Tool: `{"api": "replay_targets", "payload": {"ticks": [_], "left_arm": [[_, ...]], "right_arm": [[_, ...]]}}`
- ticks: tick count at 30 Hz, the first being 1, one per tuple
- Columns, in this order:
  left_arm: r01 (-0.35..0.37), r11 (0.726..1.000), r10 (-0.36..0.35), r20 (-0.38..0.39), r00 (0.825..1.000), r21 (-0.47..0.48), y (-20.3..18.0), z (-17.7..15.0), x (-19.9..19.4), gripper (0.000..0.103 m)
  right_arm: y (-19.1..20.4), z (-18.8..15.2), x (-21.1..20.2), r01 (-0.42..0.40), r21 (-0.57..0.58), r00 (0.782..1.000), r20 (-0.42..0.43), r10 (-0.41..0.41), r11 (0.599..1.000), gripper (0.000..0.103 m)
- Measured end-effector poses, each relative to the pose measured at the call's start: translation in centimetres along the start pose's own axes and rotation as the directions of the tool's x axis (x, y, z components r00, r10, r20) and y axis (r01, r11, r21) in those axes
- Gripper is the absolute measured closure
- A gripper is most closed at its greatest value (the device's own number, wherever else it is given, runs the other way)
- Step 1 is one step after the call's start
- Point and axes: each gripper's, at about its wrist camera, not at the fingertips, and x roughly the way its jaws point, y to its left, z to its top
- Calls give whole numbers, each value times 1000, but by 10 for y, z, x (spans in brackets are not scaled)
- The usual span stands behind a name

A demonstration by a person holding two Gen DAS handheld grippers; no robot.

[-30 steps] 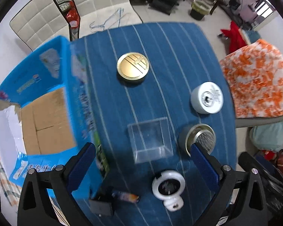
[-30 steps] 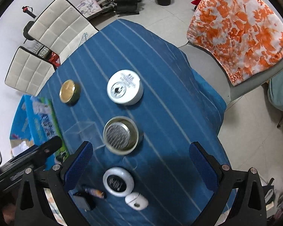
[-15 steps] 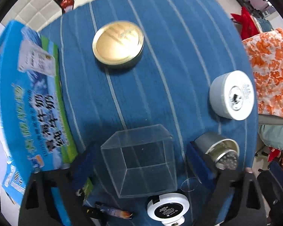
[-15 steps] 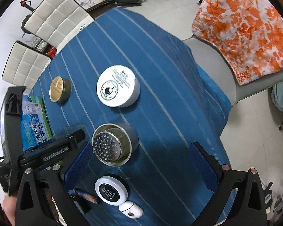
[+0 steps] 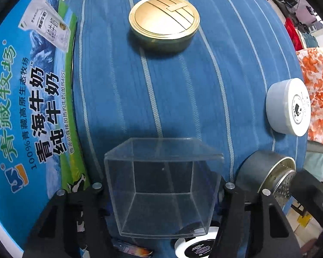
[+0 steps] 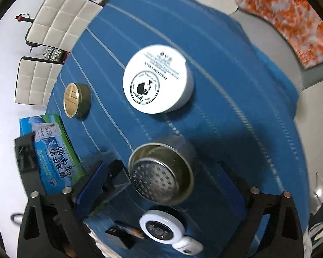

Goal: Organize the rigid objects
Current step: 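Grasp the clear cube box with the left tool while the right tool grasps the silver tin, then carry the cube box into the blue box with the left tool while the right tool carries the tin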

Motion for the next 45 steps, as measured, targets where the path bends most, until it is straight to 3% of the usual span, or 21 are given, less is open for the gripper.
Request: {"api": "replay_targets", "payload": {"ticks": [2,8,13,20,23,28,33,40,45], "left_arm": [[-2,1000,2,-3,1000,0,3,0,0,42],[-17,1000,17,6,1000,18,2,-3,-4,42],[-41,999,41,-11,999,27,-6,0,-13,42],[-46,998,47,-31,998,51,-4,7,-14,40],[-47,997,49,-30,998,68,-10,12,-16,40],[-48,994,52,-30,998,98,-27,26,-8,41],[-47,993,50,-28,998,108,-43,21,-17,41],[-58,992,59,-1,998,108,-62,44,9,42],[-65,991,65,1,998,116,-69,26,1,43]], "right_arm": [[2,2,11,-5,10,999,-33,5,1000,12],[14,4,29,123,-54,990,-58,-126,991,23],[25,-3,14,284,-185,957,-2,-290,941,27],[31,-13,21,296,-198,951,-24,-307,934,24],[32,-16,29,325,-186,942,-24,-335,927,24],[26,-15,36,308,-179,944,-64,-323,934,24],[27,-16,39,325,-181,940,-50,-338,928,24],[34,-16,37,344,-216,935,-12,-355,914,28],[38,-23,28,360,-246,930,13,-368,900,29]]}}
